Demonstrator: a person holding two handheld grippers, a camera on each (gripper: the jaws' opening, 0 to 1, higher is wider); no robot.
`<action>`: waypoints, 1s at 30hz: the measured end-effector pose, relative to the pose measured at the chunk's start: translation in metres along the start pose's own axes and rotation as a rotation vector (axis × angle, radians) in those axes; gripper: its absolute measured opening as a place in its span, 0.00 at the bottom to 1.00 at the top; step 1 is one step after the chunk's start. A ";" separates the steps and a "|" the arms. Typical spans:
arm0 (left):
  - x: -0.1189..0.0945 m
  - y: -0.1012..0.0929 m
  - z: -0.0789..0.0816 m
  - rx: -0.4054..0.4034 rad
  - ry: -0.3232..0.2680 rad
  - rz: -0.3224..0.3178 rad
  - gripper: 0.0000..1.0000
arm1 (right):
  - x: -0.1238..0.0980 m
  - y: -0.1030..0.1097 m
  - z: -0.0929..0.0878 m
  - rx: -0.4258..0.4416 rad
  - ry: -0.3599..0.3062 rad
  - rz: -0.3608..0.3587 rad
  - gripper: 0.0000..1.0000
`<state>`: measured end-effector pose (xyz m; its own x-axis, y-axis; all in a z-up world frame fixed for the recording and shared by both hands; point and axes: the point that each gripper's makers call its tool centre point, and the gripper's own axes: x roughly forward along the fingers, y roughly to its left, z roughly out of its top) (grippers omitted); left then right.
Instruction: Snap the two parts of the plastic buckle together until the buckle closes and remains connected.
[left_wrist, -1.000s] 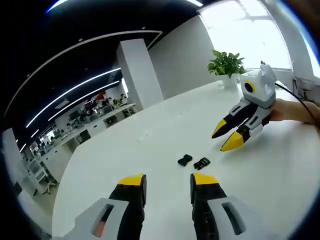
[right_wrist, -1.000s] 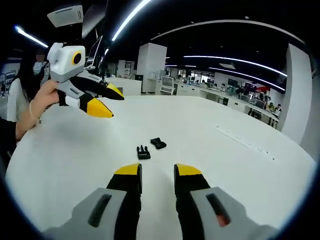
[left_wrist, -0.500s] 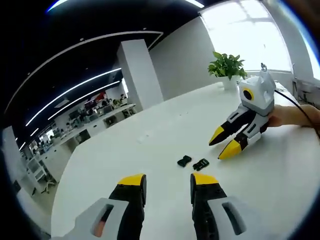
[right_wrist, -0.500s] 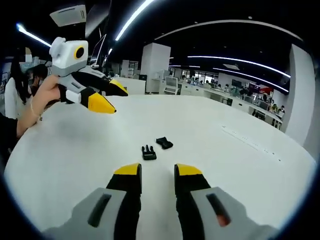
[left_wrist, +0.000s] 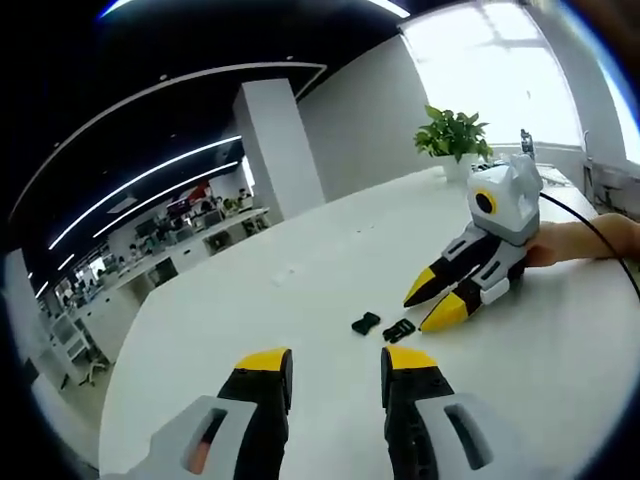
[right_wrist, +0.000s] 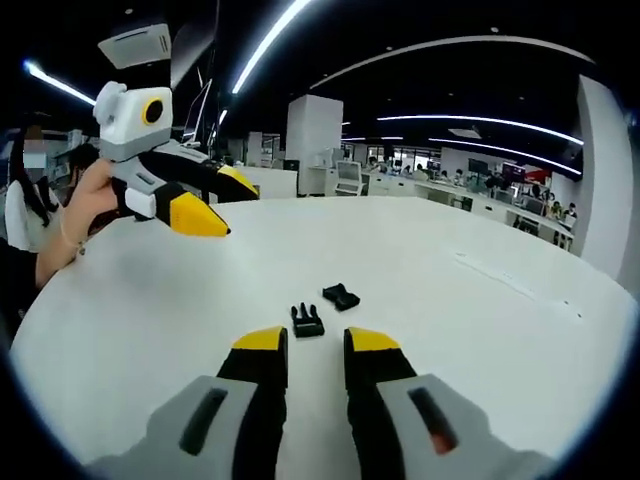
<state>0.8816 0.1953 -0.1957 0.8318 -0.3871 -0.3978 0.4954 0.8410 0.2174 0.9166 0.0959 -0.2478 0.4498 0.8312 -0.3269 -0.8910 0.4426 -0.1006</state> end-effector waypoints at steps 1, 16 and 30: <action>0.000 0.000 0.000 0.001 0.000 0.000 0.36 | 0.001 0.000 0.001 0.001 -0.001 0.000 0.23; 0.002 0.000 -0.004 -0.002 0.014 -0.005 0.36 | 0.011 -0.001 0.002 -0.002 0.006 0.002 0.22; 0.002 -0.002 -0.004 0.003 0.016 -0.011 0.36 | 0.014 0.006 0.001 0.020 -0.012 0.023 0.18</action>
<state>0.8812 0.1942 -0.2009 0.8220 -0.3904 -0.4147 0.5055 0.8356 0.2152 0.9173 0.1102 -0.2523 0.4304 0.8448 -0.3180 -0.8996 0.4302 -0.0746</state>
